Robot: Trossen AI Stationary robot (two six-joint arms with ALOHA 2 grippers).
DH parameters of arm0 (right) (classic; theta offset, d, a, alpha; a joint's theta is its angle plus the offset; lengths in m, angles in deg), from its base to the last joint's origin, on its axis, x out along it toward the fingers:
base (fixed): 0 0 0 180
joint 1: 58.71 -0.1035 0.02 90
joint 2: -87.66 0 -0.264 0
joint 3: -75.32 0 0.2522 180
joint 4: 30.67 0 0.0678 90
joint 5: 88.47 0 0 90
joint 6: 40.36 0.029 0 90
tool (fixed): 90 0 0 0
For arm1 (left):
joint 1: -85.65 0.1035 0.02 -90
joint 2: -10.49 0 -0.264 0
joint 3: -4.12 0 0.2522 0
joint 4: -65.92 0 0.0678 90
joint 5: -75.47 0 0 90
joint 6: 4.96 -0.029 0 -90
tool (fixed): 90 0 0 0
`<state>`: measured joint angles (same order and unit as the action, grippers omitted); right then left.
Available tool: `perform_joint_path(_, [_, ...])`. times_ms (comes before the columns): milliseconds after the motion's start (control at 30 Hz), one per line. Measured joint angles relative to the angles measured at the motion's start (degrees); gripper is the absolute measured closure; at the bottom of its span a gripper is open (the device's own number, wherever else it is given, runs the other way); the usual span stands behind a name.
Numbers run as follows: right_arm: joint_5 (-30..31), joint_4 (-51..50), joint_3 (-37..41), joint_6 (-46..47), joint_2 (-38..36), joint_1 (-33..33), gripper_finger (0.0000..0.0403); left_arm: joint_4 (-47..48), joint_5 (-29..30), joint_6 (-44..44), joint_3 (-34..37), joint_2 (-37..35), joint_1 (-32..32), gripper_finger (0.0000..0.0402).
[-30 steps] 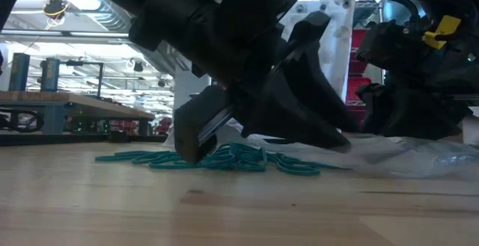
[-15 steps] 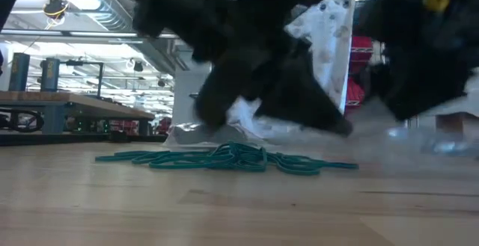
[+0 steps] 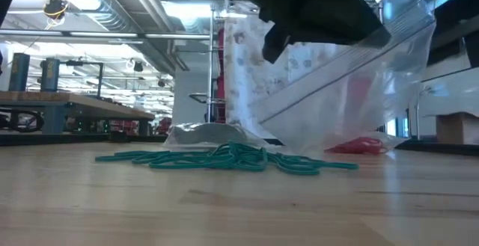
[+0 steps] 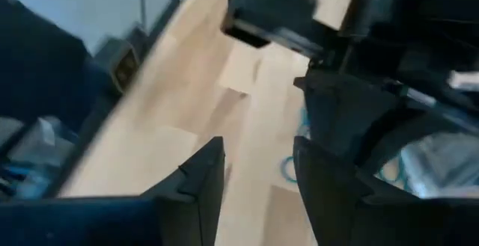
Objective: Sort rubber bands
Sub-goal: Open the transparent zip lock bag
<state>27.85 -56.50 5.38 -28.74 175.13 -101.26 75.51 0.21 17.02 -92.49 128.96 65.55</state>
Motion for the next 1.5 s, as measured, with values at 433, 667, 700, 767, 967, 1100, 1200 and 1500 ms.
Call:
perform_joint_path(433, [3.5,-16.0,-7.9,-4.5,7.9,0.1,0.0249,0.8,0.1,9.4,0.0,0.0,-1.2,0.0401])
perform_joint_path(667, [3.5,-18.5,-8.0,-4.6,8.0,0.2,0.0249,0.7,0.9,11.0,0.0,0.0,-0.7,0.0401])
perform_joint_path(700, [3.7,-19.2,-8.0,-4.5,8.0,0.2,0.0249,0.7,0.9,11.1,0.0,0.0,-0.6,0.0401])
perform_joint_path(767, [4.0,-20.7,-8.0,-4.5,8.0,0.2,0.0249,0.3,0.9,11.1,0.0,0.0,-0.4,0.0401])
perform_joint_path(967, [4.5,-20.8,-8.0,-4.5,8.3,0.2,0.0262,0.2,0.9,13.4,0.0,0.0,0.2,0.0401])
perform_joint_path(1100, [7.6,-21.3,-7.9,-4.5,8.4,0.4,0.0300,-0.7,1.1,13.8,0.0,0.0,0.3,0.0401])
perform_joint_path(1200, [9.5,-22.5,-7.9,-4.5,9.0,1.0,0.0331,-0.7,1.5,12.7,0.1,0.0,0.4,0.0401])
perform_joint_path(1500, [8.5,-21.1,-7.9,-1.4,9.9,1.7,0.0397,-0.1,1.1,11.5,0.1,0.1,0.8,0.0401])
